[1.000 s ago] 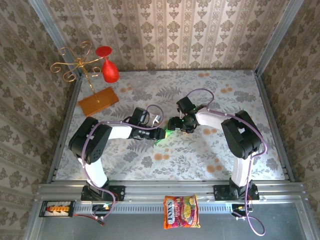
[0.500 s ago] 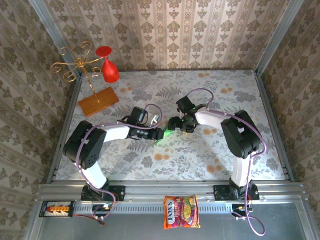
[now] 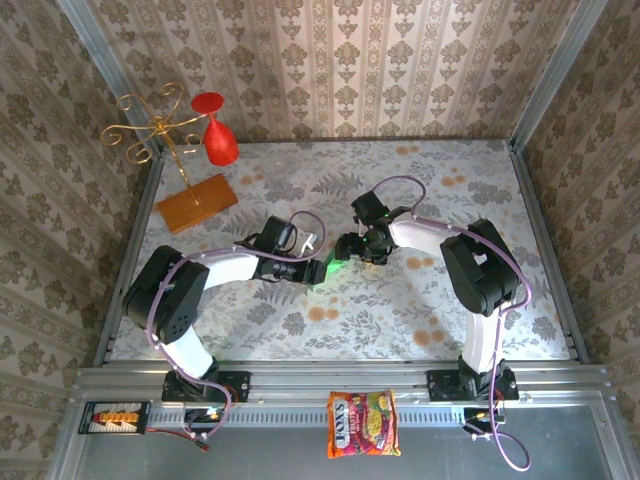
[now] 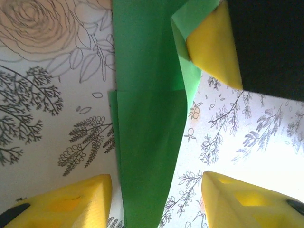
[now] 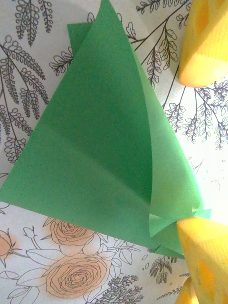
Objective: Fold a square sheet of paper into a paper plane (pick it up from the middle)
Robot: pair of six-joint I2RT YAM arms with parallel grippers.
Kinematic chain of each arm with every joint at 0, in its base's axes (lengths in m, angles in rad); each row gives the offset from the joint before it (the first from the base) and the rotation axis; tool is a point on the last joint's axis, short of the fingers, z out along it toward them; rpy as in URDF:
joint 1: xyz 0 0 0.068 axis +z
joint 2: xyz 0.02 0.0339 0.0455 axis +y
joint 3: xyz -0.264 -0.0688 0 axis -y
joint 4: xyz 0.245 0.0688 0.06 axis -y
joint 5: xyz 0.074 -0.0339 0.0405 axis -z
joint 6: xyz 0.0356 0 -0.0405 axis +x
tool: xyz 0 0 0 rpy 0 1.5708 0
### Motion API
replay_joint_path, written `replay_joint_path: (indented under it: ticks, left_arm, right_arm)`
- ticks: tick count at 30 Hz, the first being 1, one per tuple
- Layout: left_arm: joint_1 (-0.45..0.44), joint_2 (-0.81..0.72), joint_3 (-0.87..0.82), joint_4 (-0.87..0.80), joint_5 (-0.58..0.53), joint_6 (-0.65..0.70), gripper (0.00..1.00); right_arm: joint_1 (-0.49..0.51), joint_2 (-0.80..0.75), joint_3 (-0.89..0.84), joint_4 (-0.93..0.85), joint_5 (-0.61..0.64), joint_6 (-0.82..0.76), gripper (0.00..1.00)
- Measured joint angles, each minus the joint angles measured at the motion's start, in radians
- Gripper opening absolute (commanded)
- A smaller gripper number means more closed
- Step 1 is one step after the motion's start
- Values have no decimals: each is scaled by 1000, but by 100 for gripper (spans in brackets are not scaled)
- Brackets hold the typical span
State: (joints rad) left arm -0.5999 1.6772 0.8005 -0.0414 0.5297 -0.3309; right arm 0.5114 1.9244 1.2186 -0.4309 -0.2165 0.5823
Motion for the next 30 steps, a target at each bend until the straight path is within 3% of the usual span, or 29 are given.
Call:
replay_joint_path:
  ticks: [30]
  left_arm:
    - [10,50,26,-31,-32,-16,24]
  right_arm:
    - [-10,-23,-10,13,-55,-10,81]
